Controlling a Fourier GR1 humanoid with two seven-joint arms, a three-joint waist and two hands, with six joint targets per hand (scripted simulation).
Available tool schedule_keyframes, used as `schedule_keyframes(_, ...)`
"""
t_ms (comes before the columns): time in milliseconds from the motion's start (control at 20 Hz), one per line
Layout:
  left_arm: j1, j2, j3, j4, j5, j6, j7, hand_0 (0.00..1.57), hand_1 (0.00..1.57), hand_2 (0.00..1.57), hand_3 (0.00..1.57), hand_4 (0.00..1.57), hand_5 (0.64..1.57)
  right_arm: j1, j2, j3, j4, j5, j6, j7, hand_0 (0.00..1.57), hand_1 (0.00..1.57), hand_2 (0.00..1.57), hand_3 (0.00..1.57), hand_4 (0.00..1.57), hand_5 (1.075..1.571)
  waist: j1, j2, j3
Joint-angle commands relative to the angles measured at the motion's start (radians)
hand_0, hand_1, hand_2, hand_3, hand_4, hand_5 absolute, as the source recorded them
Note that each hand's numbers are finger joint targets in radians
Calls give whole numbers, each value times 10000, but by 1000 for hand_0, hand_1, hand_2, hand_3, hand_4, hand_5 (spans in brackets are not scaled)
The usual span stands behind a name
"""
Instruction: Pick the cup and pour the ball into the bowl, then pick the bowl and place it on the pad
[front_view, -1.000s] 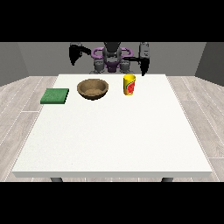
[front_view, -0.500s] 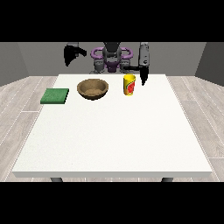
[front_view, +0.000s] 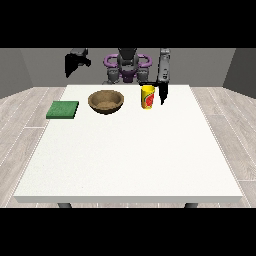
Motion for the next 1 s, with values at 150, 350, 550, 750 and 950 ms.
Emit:
schedule_keyframes(150,-1207,157,765,1830,215,-60,-1083,0,0,0,0,0,1532,-296,-269,-208,-129,-41,255,-92,0,0,342,520,621,1568,-416,485,-2)
schedule_keyframes(350,-1283,-29,550,2319,-3,309,-1445,0,0,0,0,0,1531,-513,-671,-546,290,-290,652,139,0,0,325,486,622,1568,-300,387,-1)
schedule_keyframes(550,-488,-297,-286,2134,-1336,2008,-2670,1244,1244,1571,1571,1296,1151,-57,-418,-623,545,-294,591,-668,0,0,403,608,596,1570,-321,541,6)
schedule_keyframes(750,-848,-125,188,3036,-947,1635,-2644,1316,1316,1571,1571,1280,1222,-362,-1130,-1050,336,-603,884,286,0,0,391,682,577,1570,-395,153,-1)
schedule_keyframes(950,-906,-295,236,3397,-952,1774,-3386,1332,1332,1571,1571,1285,1207,-377,-1288,-1358,371,-890,1197,-236,0,0,368,656,585,1570,-417,493,-1)
